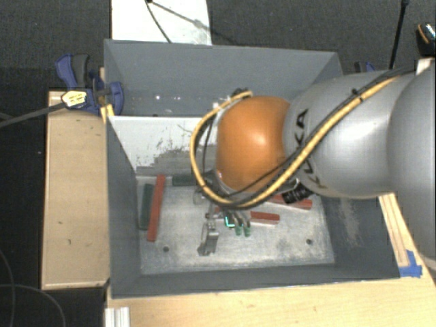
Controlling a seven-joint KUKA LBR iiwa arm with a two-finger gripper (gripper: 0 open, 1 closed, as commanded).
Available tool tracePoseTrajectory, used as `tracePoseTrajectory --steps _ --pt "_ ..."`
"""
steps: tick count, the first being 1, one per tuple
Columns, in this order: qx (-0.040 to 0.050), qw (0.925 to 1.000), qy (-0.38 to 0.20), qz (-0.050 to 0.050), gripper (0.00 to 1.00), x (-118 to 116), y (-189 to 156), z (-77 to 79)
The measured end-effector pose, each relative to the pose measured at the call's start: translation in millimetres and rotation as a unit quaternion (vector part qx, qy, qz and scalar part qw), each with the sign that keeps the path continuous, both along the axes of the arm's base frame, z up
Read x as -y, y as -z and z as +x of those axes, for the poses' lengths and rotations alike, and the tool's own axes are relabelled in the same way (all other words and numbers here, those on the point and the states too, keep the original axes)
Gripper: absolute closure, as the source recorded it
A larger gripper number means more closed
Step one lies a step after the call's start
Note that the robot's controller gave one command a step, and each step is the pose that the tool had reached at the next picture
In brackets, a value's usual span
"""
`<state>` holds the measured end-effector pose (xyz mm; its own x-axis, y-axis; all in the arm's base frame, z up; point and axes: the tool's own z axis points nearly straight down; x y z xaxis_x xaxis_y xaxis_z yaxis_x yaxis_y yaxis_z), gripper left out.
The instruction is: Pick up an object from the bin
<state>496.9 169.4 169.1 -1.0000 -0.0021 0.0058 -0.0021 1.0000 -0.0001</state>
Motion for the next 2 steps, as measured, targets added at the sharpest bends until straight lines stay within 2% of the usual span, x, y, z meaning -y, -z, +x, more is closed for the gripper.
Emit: tracePoseTrajectory --steps 1,2 --pt "0.0042 0.9967 -0.082 -0.001 0.00 82 66 75.3" --pt "0.0025 1.0000 0.001 0.000 0.00 109 100 64.0"
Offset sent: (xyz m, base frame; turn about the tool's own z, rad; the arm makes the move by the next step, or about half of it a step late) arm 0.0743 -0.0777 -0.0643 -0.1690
